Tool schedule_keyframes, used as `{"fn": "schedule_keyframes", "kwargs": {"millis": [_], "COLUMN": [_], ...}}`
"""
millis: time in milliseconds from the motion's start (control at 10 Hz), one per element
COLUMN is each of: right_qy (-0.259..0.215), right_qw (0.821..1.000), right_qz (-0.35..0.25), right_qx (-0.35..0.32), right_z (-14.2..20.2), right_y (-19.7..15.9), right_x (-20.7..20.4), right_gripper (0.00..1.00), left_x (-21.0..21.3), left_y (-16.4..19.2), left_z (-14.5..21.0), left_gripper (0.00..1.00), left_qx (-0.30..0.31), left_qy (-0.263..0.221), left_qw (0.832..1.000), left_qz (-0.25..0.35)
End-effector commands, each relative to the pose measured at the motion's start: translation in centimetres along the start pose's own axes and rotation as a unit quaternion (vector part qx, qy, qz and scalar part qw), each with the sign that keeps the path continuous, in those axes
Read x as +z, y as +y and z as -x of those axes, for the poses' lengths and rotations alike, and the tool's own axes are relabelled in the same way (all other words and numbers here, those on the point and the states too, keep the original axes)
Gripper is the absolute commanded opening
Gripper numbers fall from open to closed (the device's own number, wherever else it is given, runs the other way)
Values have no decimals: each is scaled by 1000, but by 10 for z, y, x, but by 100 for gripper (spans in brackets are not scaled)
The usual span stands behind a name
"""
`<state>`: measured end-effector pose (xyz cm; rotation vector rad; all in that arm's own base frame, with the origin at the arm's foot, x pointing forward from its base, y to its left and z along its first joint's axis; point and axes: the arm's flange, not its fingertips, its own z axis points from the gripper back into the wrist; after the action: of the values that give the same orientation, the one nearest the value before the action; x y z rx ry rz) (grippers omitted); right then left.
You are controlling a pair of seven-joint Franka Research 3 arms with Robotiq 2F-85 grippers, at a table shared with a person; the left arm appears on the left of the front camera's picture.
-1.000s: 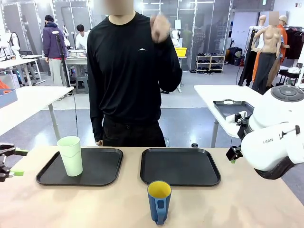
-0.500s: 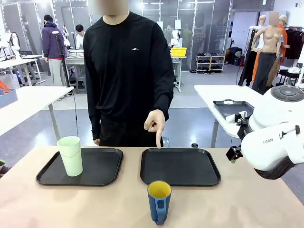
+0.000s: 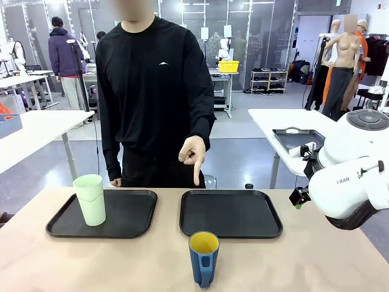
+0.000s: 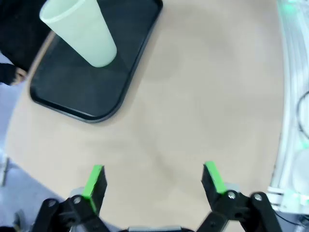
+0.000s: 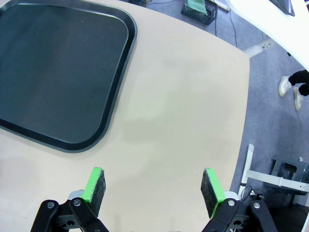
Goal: Sort and store the cups by type.
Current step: Pick up the Handle plastic cup and place it into the empty Flat Tray.
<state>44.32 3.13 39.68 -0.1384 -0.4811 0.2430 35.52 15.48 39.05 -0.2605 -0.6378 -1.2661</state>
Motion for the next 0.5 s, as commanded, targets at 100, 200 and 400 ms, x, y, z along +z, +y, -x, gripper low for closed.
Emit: {"fn": "schedule_keyframes", "kwargs": {"millis": [100,200,400], "right_qy": [0,0,0], "right_qw": [1000,1000,1000], "right_qz": [0,0,0], "right_qx": [0,0,0], "right_z": [1,1,1], "right_y": [0,0,0], "right_x": [-1,-1,-1], "right_gripper": [100,100,100], "left_x": [-2,-2,-2], "left_y": [3,3,3], "left_z": [1,1,1], "left_gripper": [100,100,100], "left_qx": [-8,-8,-8], "left_qy": [2,2,2], "left_qw": [1000,1000,1000], "left_qz": [-1,-1,-1]}}
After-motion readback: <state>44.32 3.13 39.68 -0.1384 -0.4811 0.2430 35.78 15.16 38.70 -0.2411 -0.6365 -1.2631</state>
